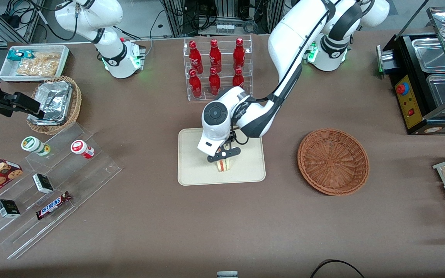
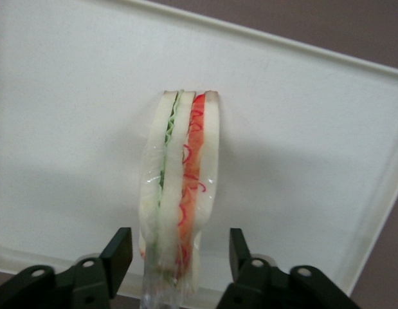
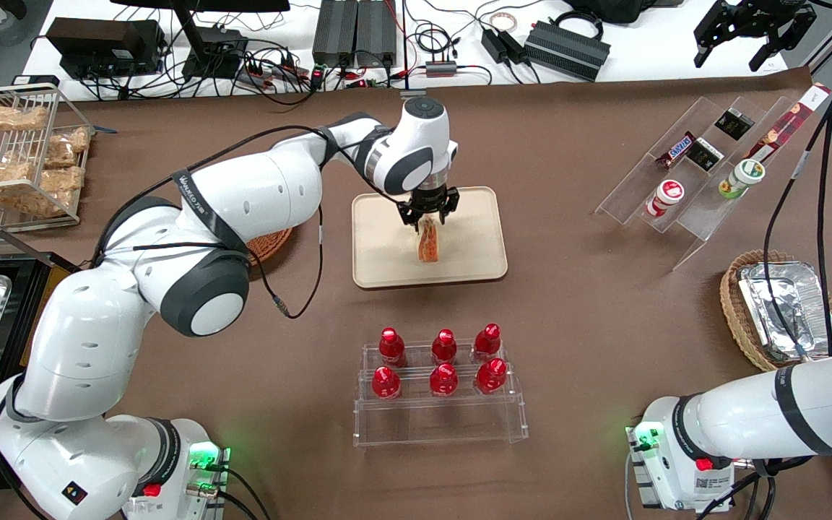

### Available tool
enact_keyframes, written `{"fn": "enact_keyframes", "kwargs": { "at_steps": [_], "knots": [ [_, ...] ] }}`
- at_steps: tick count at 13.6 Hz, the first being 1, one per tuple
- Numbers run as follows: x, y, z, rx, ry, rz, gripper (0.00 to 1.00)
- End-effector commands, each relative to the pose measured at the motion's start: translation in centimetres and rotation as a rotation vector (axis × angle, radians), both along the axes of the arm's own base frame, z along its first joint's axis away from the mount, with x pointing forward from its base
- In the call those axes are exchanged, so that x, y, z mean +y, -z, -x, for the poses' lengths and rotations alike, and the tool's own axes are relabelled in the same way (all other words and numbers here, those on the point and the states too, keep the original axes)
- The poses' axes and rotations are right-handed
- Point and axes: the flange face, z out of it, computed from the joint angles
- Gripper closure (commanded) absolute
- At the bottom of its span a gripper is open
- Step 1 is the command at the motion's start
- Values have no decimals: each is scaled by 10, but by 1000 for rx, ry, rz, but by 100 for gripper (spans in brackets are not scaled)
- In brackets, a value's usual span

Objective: Place sandwich from basket to tray
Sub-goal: 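Lower the sandwich onto the tray and open the left gripper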

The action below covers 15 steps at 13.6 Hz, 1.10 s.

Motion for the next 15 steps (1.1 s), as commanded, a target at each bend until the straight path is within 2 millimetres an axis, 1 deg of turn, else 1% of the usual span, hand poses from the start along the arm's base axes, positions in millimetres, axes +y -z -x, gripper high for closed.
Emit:
{"fn": "enact_keyframes", "kwargs": {
  "at_steps": [1, 2, 3, 4, 7, 8, 9, 11, 12, 13, 15],
  "knots": [
    [7, -58, 2, -15, -15, -7, 0],
    [13, -76, 0, -20, -7, -12, 0],
    [19, -89, 3, -11, -4, -27, 0],
    [27, -98, -2, -11, -17, -34, 0],
    [67, -107, -27, 11, -112, -101, 0],
    [79, -115, -34, 1, -127, -109, 0],
    [87, -109, -34, 15, -132, -133, 0],
    [119, -111, -47, 25, -161, -180, 0],
    [138, -118, -51, 31, -132, -188, 0],
    [168, -127, -58, 44, -104, -176, 0],
    [220, -144, -57, 67, -54, -155, 0]
  ]
}}
